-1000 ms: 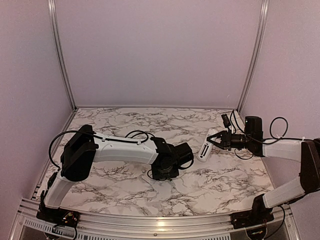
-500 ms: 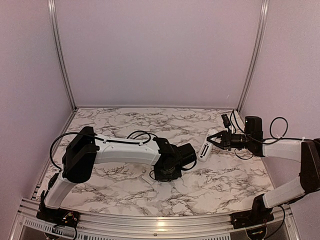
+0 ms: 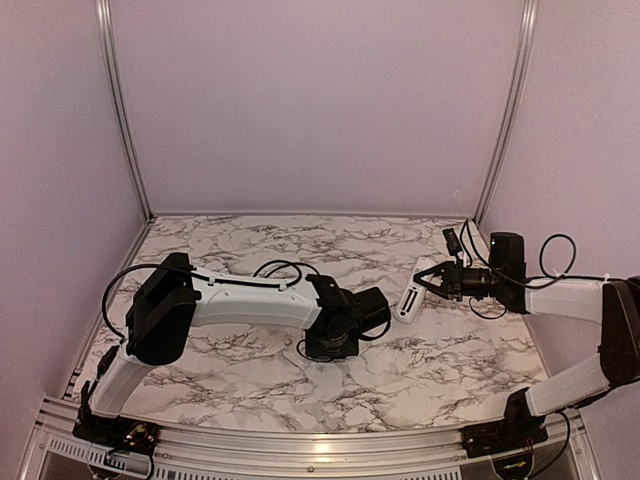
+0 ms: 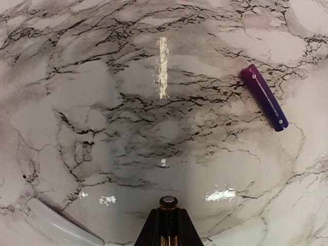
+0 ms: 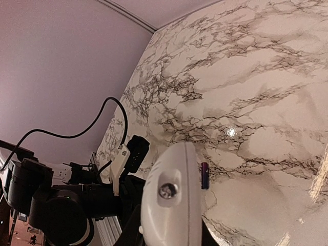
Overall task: Load the batteries into the remote control
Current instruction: Move the battery to the center of the board, then pick up the battery from the center of the board.
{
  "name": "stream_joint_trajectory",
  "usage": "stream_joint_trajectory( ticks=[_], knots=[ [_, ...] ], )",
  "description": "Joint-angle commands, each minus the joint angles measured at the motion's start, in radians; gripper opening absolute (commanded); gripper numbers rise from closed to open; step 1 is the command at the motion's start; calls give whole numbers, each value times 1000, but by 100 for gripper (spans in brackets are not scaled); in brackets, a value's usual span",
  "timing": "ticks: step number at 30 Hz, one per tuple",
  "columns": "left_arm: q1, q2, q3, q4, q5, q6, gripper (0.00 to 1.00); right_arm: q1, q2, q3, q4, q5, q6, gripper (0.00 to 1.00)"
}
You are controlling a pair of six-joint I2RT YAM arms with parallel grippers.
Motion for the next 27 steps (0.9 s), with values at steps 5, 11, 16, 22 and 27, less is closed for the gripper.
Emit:
stream_joint_trajectory(
  ticks=[5, 11, 16, 22, 27],
  knots=[
    [28, -113, -152, 148, -68, 376, 5, 0, -20, -17, 69, -46, 28, 0],
    [60, -249, -397, 368, 65, 538, 5, 44, -20, -21, 81, -64, 28, 0],
    [67, -276, -436, 408, 111, 587, 10, 62, -26, -17, 87, -65, 36, 0],
    [72, -292, -442, 399, 112, 609, 21, 65, -21, -12, 84, -60, 37, 0],
    [73, -300, -453, 389, 138, 613, 21, 65, -14, -6, 81, -56, 37, 0]
  ],
)
